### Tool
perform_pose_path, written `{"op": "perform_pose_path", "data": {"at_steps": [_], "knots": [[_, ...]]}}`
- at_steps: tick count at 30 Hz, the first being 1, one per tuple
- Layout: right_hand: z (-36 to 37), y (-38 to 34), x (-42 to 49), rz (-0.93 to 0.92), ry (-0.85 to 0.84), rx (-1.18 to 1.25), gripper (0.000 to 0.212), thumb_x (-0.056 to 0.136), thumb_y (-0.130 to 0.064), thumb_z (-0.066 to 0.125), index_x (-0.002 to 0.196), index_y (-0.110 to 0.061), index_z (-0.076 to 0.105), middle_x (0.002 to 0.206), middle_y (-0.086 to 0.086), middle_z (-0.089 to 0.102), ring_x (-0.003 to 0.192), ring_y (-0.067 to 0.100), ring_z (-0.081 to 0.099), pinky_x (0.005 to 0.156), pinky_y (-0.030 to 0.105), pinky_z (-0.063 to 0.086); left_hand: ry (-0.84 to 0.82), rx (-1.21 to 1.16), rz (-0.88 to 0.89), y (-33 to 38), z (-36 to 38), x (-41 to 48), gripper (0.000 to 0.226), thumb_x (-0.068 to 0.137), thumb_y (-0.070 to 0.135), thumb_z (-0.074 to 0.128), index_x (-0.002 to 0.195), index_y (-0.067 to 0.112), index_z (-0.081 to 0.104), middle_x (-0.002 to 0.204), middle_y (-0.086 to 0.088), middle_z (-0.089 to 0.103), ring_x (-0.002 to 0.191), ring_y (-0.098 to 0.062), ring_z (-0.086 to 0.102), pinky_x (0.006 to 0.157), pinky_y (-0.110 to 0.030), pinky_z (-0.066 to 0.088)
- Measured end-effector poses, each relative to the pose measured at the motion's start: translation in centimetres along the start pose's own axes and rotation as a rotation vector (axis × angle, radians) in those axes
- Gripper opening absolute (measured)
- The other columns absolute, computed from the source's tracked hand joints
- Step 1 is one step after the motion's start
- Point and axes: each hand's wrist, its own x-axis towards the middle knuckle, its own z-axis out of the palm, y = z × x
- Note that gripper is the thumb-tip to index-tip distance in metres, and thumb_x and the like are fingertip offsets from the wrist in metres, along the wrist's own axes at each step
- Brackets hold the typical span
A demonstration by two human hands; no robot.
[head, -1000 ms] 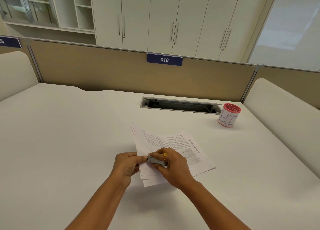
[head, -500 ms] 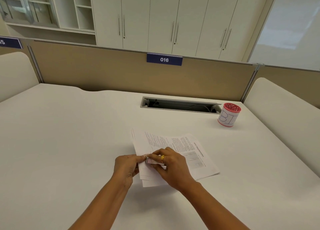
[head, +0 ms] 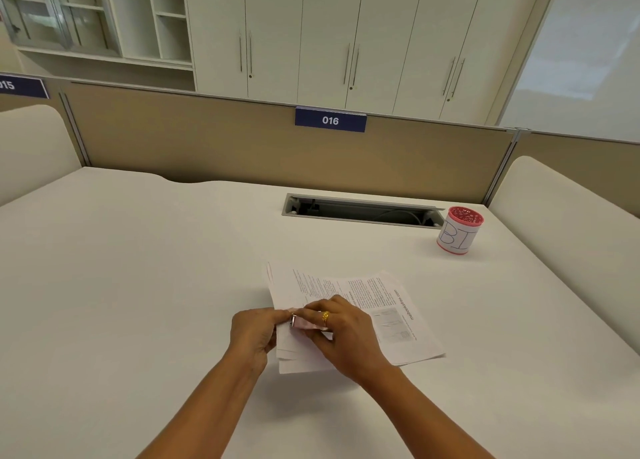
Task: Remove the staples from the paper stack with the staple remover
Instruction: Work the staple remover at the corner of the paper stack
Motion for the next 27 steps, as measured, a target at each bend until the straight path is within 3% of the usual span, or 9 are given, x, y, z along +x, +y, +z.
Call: {"op": "perform_pose_path", "data": {"at_steps": [5,8,11,15,22,27], "knots": [[0.4,-0.1,-0.5,0.146,0.038,0.086,0.025,0.083,-0.032,0.063,0.106,-0.026,0.07,0.1,-0.005,0.071,0.087,0.016,0.063,0.069,0.029,0.051,-0.021,-0.017,0.006,0.1,0.0,0.1,0.014,0.073,-0.003,0.072,0.064,0.006,0.065,0.057,-0.007,0.068,0.061,-0.025,0.063,0.052,-0.027,0.052],[0.8,0.3,-0.8,0.272,0.018,0.15,0.028,0.086,-0.035,0.062,0.113,-0.03,0.065,0.109,-0.01,0.067,0.098,0.009,0.059,0.08,0.021,0.045,-0.027,-0.034,-0.026,-0.1,-0.1,0.2,0.01,0.072,-0.006,0.071,0.07,0.002,0.065,0.072,-0.013,0.068,0.065,-0.026,0.064,0.056,-0.029,0.052],[1.0,0.4,-0.9,0.343,0.01,0.183,0.028,0.086,-0.035,0.062,0.114,-0.032,0.064,0.111,-0.013,0.067,0.1,0.005,0.058,0.082,0.014,0.04,-0.026,-0.049,-0.051,-0.4,-0.2,0.4,0.01,0.072,-0.008,0.07,0.074,0.0,0.064,0.076,-0.014,0.067,0.067,-0.027,0.064,0.059,-0.03,0.051],[1.2,0.4,-1.0,0.357,-0.019,0.176,0.029,0.086,-0.039,0.061,0.114,-0.034,0.064,0.112,-0.013,0.066,0.101,0.005,0.057,0.083,0.019,0.044,-0.021,-0.054,-0.064,-0.5,-0.3,0.4,0.01,0.072,-0.007,0.069,0.07,0.001,0.063,0.072,-0.014,0.066,0.064,-0.025,0.063,0.056,-0.029,0.052],[1.4,0.3,-1.1,0.334,-0.056,0.129,0.029,0.087,-0.038,0.059,0.115,-0.033,0.063,0.112,-0.012,0.066,0.1,0.006,0.057,0.079,0.015,0.04,-0.038,-0.051,-0.065,-0.6,-0.4,0.3,0.01,0.069,-0.004,0.074,0.068,0.002,0.065,0.071,-0.012,0.068,0.062,-0.025,0.065,0.042,-0.022,0.052],[1.4,0.3,-1.1,0.339,-0.073,0.124,0.029,0.087,-0.04,0.059,0.115,-0.033,0.063,0.113,-0.013,0.065,0.101,0.005,0.056,0.082,0.017,0.043,-0.023,-0.022,-0.06,-0.6,-0.5,0.4,0.013,0.069,-0.008,0.072,0.066,0.002,0.064,0.07,-0.012,0.067,0.062,-0.026,0.064,0.046,-0.026,0.052]]}}
